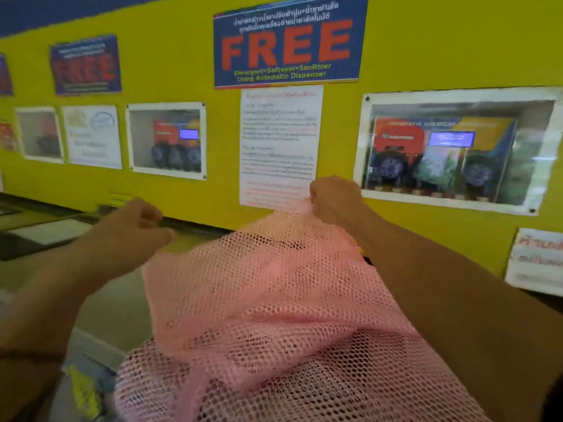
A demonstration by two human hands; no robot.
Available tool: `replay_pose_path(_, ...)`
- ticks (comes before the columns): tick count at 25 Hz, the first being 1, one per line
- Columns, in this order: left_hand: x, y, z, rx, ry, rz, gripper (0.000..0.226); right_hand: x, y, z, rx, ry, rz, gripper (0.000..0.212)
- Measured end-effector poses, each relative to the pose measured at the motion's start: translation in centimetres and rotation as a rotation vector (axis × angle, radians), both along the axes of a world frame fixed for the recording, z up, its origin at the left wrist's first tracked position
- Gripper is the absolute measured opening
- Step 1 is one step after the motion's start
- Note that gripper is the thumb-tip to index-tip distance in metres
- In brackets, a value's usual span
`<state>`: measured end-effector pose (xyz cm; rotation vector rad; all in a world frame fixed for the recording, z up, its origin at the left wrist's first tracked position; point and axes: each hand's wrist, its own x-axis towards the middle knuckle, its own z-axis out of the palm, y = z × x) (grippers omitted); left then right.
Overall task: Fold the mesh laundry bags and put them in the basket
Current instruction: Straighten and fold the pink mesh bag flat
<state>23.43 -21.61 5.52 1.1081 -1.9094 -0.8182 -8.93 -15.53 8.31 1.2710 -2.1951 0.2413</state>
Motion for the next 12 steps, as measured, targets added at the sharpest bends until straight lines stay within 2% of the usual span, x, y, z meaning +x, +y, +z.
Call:
replay_pose_path(2,-1.4,0.4,-0.2,-0.222,-0.140,0.004,0.029,1.2,-1.8,-0.2,-0.055,-0.394,0.191,0.026)
replay_pose_path(4,-3.7,1.5,-0.6,-0.283,-0.224,-0.137,0.031,2.6,-3.1,-0.2,0.033,-0.778,0.405,0.030)
replay_pose_path(5,-5.1,2.0,-1.2,-0.286,-0.317,-0.253,0.034,2.7,-3.2,-0.2,0.061,-0.857,0.449,0.031)
replay_pose_path(6,-6.5,2.5,-2.2,-0.270,-0.427,-0.384,0.040,2.5,-3.0,-0.2,0.083,-0.841,0.457,0.033)
replay_pose_path(9,-9.6,3.0,-4.9,-0.216,-0.742,-0.639,0.055,1.0,0.1,0.2,0.242,-0.525,0.326,0.036)
replay_pose_path(10,-10.2,2.5,-5.8,-0.190,-0.825,-0.654,0.058,0.4,1.9,0.2,0.321,-0.495,0.271,0.036)
replay_pose_path(12,-10.7,1.7,-6.7,-0.190,-0.999,-0.608,0.065,-0.6,5.4,-0.2,0.504,-0.567,0.124,0.039)
